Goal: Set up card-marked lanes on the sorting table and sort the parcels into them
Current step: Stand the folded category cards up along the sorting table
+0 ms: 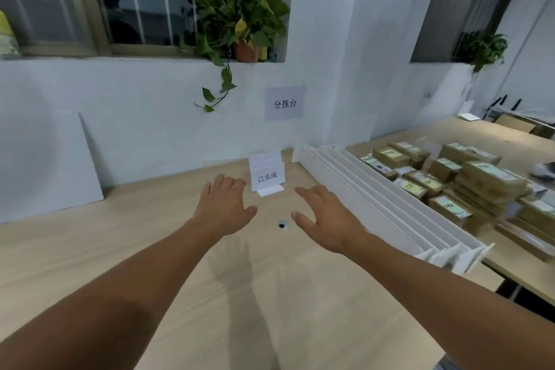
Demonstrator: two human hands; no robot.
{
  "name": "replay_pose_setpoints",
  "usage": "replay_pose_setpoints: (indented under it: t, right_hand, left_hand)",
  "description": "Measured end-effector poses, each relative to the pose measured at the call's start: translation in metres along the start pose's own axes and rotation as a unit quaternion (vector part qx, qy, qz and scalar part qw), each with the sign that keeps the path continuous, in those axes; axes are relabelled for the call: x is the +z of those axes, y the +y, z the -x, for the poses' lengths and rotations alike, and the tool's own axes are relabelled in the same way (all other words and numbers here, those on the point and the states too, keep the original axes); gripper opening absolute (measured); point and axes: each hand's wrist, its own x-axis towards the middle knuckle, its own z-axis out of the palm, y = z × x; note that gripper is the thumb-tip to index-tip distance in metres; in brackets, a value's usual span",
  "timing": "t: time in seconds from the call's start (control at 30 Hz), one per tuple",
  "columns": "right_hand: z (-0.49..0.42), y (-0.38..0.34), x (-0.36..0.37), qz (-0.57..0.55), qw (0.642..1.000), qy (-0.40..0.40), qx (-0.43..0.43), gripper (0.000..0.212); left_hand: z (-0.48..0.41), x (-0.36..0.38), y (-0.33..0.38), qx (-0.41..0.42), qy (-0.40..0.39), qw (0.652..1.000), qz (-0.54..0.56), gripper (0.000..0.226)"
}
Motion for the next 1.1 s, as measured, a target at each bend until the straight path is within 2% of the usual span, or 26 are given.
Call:
replay_pose_setpoints:
  t: [0.17, 0.33, 0.43, 0.57, 0.67, 0.87, 1.1]
  right_hand:
    - [-0.072, 0.061, -0.002, 0.01, 0.999, -0.012, -0.033, 0.06]
    - [-0.121, 0.131, -0.016, 0.014, 0.998, -0.016, -0.058, 0.061]
    - [-0.155, 0.173, -0.03, 0.022, 0.998, -0.024, -0.058, 0.061]
    - [-0.223, 0.221, -0.027, 0.007, 0.998, -0.024, -0.058, 0.06]
    - [-0.275, 0.257, -0.001, -0.001, 0.996, -0.043, -0.074, 0.061]
    - [-0.382, 0.309, 0.065, -0.027, 0.986, -0.108, -0.126, 0.064]
    - [-0.481, 0.345, 0.153, -0.058, 0.978, -0.133, -0.148, 0.066]
  left_hand:
    - [-0.077, 0.034, 0.014, -0.081, -0.004, 0.996, 0.037, 0.072]
    - [-0.143, 0.073, 0.039, -0.172, -0.027, 0.97, 0.171, 0.072]
    - [-0.175, 0.086, 0.052, -0.184, -0.038, 0.968, 0.166, 0.072]
    - [-0.232, 0.1, 0.058, -0.19, -0.008, 0.968, 0.162, 0.072]
    - [-0.272, 0.123, 0.06, -0.201, 0.005, 0.967, 0.156, 0.071]
    - [-0.34, 0.18, 0.061, -0.273, 0.015, 0.949, 0.156, 0.07]
    - [-0.408, 0.246, 0.027, -0.317, 0.005, 0.935, 0.156, 0.076]
